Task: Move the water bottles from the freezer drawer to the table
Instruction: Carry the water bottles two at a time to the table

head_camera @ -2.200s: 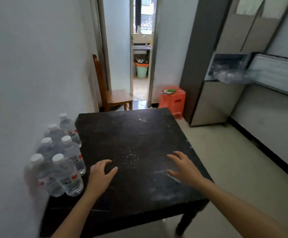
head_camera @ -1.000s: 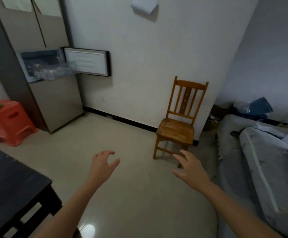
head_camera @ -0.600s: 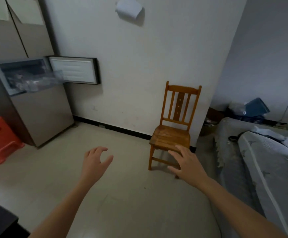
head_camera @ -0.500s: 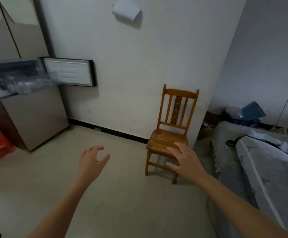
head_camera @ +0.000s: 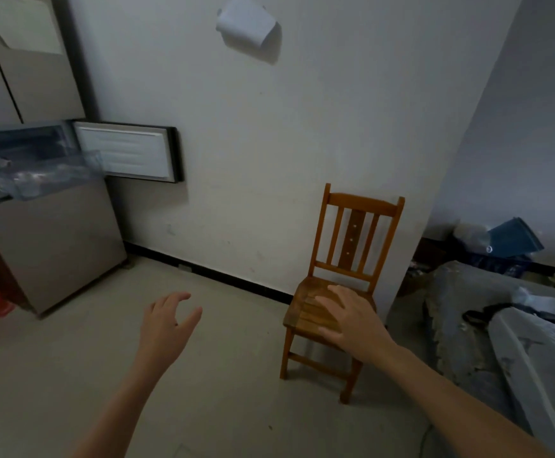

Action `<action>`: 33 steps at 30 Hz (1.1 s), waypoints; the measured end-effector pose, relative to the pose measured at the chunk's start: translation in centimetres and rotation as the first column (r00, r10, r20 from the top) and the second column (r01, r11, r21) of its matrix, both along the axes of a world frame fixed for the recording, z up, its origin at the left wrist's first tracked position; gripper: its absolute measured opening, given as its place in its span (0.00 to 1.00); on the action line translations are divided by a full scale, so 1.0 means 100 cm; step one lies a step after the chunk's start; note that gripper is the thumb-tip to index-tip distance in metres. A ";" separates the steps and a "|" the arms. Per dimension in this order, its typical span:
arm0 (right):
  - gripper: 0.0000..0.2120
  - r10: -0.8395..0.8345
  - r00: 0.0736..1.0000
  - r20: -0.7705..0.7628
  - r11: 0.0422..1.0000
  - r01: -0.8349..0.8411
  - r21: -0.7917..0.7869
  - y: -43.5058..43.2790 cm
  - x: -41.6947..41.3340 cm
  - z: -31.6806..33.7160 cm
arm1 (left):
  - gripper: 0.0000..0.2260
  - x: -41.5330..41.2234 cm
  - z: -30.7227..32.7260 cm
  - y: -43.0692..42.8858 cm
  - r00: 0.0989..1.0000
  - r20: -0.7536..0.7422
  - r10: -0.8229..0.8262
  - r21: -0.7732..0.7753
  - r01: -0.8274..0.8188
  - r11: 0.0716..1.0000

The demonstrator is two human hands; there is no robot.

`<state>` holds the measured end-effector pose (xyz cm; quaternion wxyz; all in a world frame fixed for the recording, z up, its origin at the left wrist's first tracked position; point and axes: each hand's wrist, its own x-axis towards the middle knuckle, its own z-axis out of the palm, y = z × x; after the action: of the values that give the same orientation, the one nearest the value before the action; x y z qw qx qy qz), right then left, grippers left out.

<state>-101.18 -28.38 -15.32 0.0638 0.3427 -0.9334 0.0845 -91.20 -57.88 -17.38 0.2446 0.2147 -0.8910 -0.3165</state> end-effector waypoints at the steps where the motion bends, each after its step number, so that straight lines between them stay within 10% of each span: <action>1: 0.28 0.007 1.000 0.002 1.000 -0.007 0.000 -0.002 -0.011 0.001 | 0.15 -0.009 0.000 0.000 1.000 0.007 0.001 -0.004 -0.001 1.000; 16: 0.25 0.341 0.912 -0.228 0.933 -0.359 -0.039 -0.031 -0.261 -0.005 | 0.15 -0.185 0.026 0.016 0.973 -0.014 0.231 -0.097 -0.231 0.968; 33: 0.25 0.607 0.703 -0.371 0.731 -0.677 -0.087 -0.236 -0.383 -0.030 | 0.14 -0.205 0.003 -0.132 0.817 -0.002 0.576 -0.100 -0.573 0.813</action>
<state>-139.45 -51.99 -18.33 0.2164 0.6476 -0.7158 0.1462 -111.71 -71.12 -17.06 0.3262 0.4660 -0.8022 -0.1817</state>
